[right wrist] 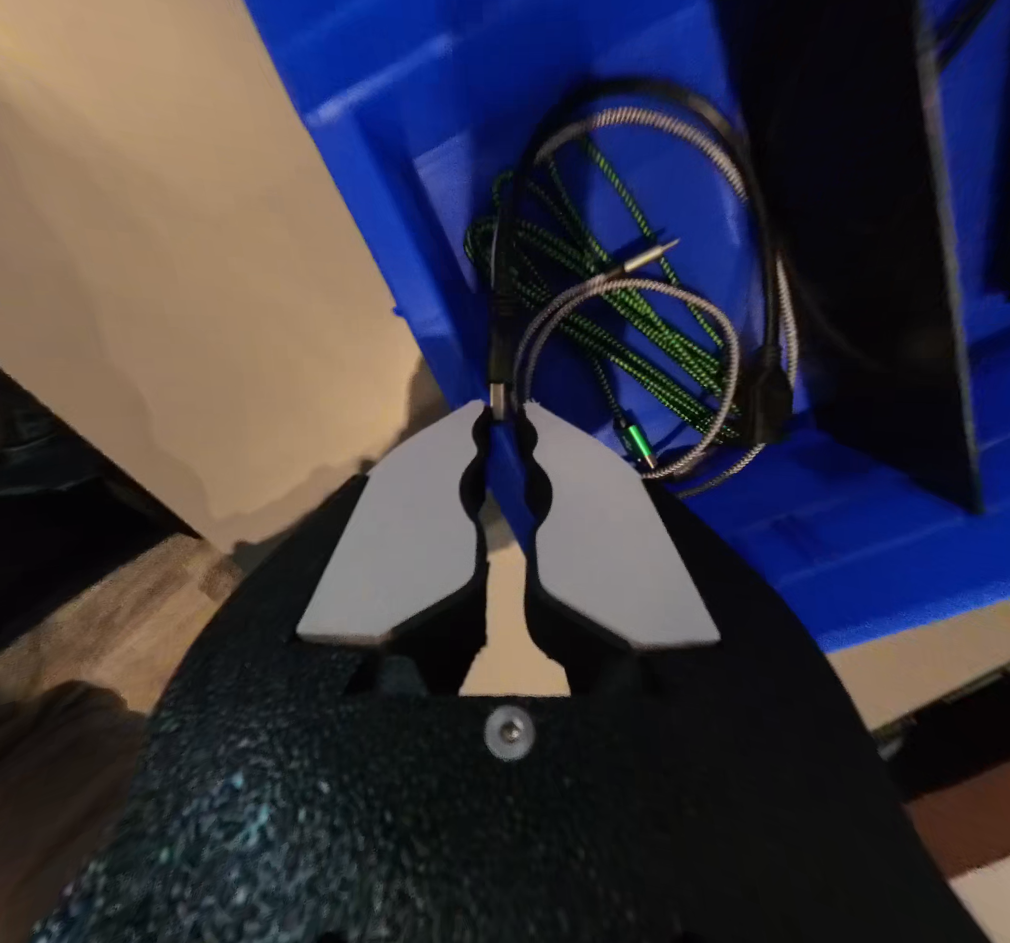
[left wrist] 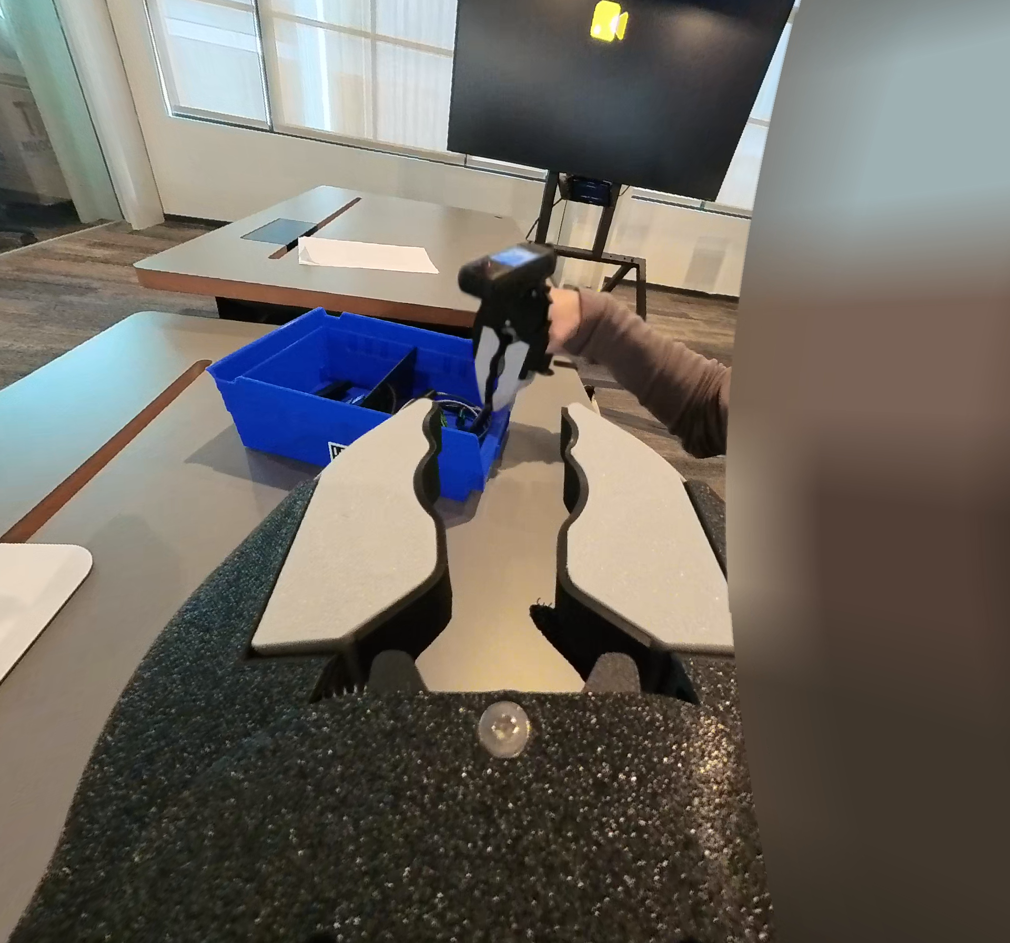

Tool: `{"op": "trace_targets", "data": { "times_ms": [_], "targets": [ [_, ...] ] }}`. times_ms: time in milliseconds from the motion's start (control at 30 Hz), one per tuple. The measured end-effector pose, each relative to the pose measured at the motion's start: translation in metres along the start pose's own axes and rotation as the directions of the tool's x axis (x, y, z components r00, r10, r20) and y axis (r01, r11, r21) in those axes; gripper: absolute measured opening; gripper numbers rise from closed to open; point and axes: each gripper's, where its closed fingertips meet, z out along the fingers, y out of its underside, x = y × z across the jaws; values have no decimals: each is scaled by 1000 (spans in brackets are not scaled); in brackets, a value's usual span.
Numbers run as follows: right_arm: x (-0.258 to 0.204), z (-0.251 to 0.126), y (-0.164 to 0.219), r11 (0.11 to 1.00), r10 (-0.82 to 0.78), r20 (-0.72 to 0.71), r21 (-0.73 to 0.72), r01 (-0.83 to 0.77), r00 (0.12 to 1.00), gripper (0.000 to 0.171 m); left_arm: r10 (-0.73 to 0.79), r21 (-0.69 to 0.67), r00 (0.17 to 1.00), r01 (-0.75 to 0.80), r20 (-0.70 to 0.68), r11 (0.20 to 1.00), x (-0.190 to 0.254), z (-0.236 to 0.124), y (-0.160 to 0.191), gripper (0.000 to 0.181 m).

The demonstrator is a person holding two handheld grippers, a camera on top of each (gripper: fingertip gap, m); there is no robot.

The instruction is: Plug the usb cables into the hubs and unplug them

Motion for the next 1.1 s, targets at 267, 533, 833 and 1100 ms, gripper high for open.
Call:
{"op": "trace_targets", "data": {
  "times_ms": [267, 533, 833, 1100],
  "targets": [
    [44, -78, -68, 915, 94, -102, 400, -46, 990, 36, 4, -3, 1000, -4, -1, 1000, 1, 1, 0, 41],
    [96, -28, -134, 902, 316, 84, 283, -327, 945, 26, 15, 4, 1000, -15, -4, 1000, 5, -2, -3, 41],
    [106, 16, -137, 830, 536, 354, -54, -556, 766, 27, 17, 16, 1000, -17, -3, 1000, 5, -5, -5, 41],
    [96, 24, -137, 773, 614, 461, -188, -606, 641, 25, 12, -7, 1000, -12, -15, 1000, 5, 2, -1, 41]
  ]
}}
